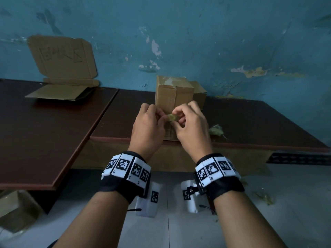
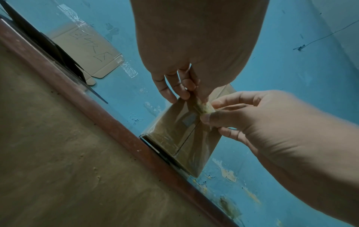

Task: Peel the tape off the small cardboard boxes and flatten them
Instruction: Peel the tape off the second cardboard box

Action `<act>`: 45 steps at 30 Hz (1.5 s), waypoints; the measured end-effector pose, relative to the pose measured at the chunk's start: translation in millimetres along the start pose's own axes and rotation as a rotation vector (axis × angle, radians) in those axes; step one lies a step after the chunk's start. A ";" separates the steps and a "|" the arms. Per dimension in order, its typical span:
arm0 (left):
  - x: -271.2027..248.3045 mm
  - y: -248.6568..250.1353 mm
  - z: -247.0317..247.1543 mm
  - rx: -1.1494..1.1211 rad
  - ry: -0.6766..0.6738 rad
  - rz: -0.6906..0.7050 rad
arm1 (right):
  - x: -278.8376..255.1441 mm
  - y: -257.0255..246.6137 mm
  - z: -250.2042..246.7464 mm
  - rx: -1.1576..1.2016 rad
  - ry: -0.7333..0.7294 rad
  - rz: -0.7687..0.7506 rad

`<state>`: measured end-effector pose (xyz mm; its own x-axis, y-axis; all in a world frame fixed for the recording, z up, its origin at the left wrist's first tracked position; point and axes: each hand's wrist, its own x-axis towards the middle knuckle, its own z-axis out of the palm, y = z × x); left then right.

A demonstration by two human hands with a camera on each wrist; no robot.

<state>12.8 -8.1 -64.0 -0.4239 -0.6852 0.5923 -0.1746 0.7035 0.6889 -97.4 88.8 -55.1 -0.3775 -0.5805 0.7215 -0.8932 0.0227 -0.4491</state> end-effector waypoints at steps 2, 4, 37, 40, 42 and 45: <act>0.5 -0.3 -0.5 0.005 0.001 -0.017 | -1.4 0.4 0.0 -0.029 0.001 -0.017; 0.3 0.9 -2.8 0.003 0.009 -0.019 | -1.2 2.9 1.9 -0.049 -0.001 -0.022; -2.1 -7.9 2.2 0.138 -0.109 0.145 | -2.7 1.9 8.7 -0.170 -0.161 -0.016; -2.8 1.9 -1.4 0.082 -0.125 0.123 | -3.8 2.4 7.2 -0.190 -0.162 -0.029; -3.5 3.7 -2.5 0.079 -0.150 0.113 | -4.0 1.3 5.7 -0.223 -0.163 -0.027; -7.4 0.0 0.3 0.172 -0.165 0.128 | -3.5 -1.4 4.4 -0.275 -0.164 -0.040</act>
<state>15.7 -3.0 -68.5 -0.5891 -0.5587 0.5838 -0.2525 0.8136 0.5237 -93.8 87.3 -59.3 -0.3159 -0.7085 0.6310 -0.9476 0.2032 -0.2463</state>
